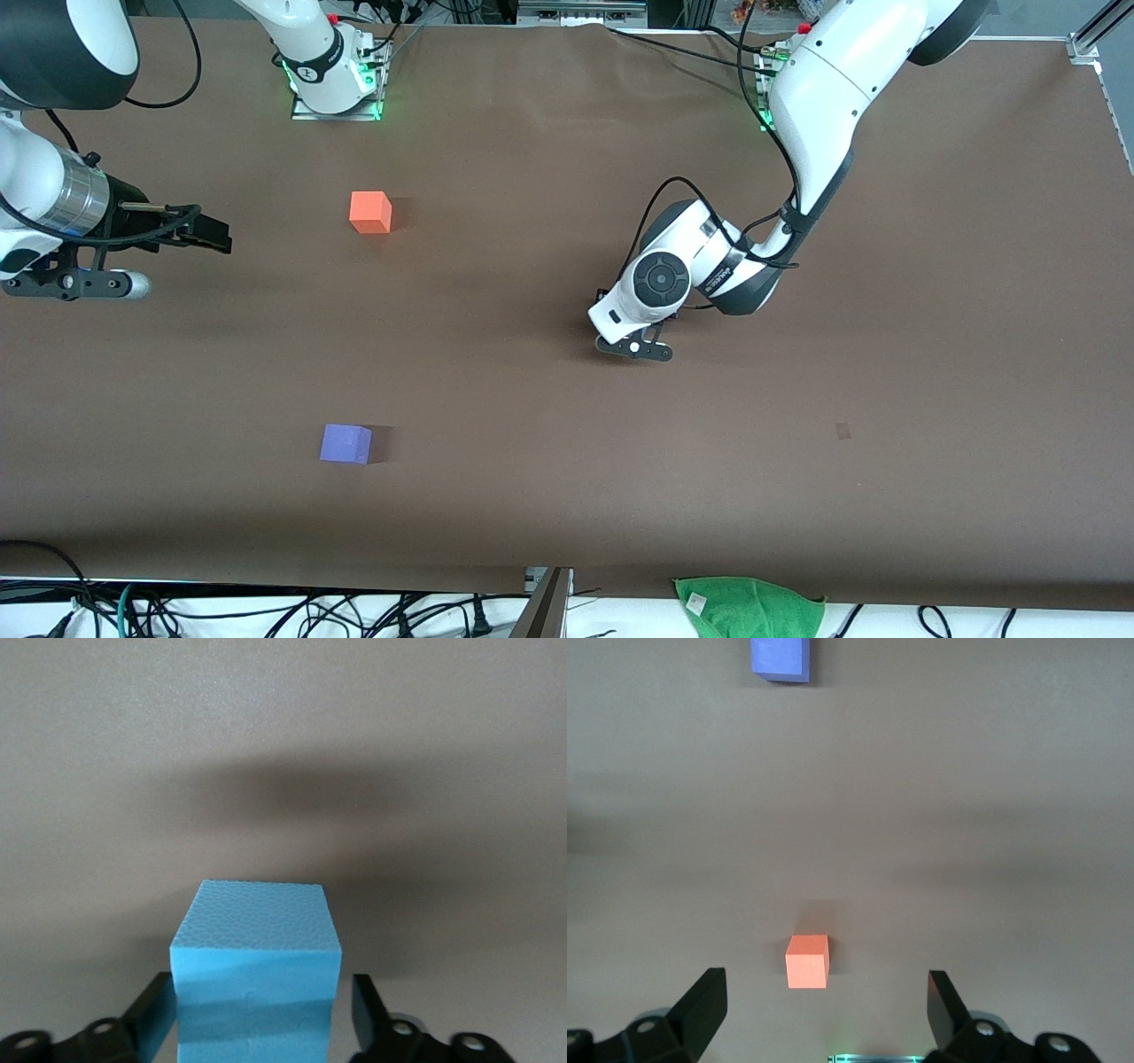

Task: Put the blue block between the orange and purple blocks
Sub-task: 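Carry the blue cube with the left gripper toward the table middle, then release the blue cube while the right gripper reaches toward it, then lower the right gripper onto the blue cube and grasp it, then carry the blue cube with the right gripper toward the orange cube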

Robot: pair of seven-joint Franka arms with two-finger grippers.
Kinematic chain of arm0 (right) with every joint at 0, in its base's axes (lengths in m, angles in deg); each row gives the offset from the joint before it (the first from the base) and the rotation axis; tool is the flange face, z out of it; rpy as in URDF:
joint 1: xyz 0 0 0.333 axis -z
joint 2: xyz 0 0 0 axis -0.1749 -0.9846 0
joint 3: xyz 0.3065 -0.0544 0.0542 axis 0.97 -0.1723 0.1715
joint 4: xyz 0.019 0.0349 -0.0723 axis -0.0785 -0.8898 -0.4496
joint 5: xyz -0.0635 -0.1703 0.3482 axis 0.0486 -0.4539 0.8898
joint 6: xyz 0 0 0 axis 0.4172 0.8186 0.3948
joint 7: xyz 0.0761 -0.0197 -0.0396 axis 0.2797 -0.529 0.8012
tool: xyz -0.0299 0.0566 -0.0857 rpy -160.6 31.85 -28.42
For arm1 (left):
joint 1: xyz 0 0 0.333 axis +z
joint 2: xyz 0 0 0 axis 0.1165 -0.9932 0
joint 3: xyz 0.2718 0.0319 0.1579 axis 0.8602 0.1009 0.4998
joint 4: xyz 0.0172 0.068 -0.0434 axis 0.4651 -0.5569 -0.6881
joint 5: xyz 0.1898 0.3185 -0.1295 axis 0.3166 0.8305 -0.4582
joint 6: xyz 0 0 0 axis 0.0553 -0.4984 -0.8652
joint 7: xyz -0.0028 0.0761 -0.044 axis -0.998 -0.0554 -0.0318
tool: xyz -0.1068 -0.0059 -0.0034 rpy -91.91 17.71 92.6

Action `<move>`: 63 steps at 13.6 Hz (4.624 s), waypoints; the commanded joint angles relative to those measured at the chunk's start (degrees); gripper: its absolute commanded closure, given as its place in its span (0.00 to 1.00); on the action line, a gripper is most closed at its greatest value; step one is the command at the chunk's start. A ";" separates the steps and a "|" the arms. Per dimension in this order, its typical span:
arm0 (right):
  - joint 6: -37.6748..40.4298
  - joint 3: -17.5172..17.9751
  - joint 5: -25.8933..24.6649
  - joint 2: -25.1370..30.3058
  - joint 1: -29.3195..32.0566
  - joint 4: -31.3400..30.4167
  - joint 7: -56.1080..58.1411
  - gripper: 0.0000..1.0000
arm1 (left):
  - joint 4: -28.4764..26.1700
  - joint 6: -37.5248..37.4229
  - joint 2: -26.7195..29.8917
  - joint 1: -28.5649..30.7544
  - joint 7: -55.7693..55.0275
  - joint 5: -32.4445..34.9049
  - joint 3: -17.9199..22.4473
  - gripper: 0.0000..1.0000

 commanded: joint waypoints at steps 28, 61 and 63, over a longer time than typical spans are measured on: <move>-45.50 1.98 1.25 -28.61 -35.38 3.27 -48.18 0.00 | 7.79 -32.36 29.62 32.53 21.24 1.37 0.55 0.00; -26.92 -2.06 4.66 -33.32 -34.89 17.19 -39.57 0.62 | -7.41 -24.37 43.15 23.48 33.63 -9.18 17.34 0.00; -23.91 -2.24 5.20 -27.09 -30.77 9.05 -28.94 0.62 | -7.33 -24.37 43.15 23.40 33.81 -9.09 17.34 0.00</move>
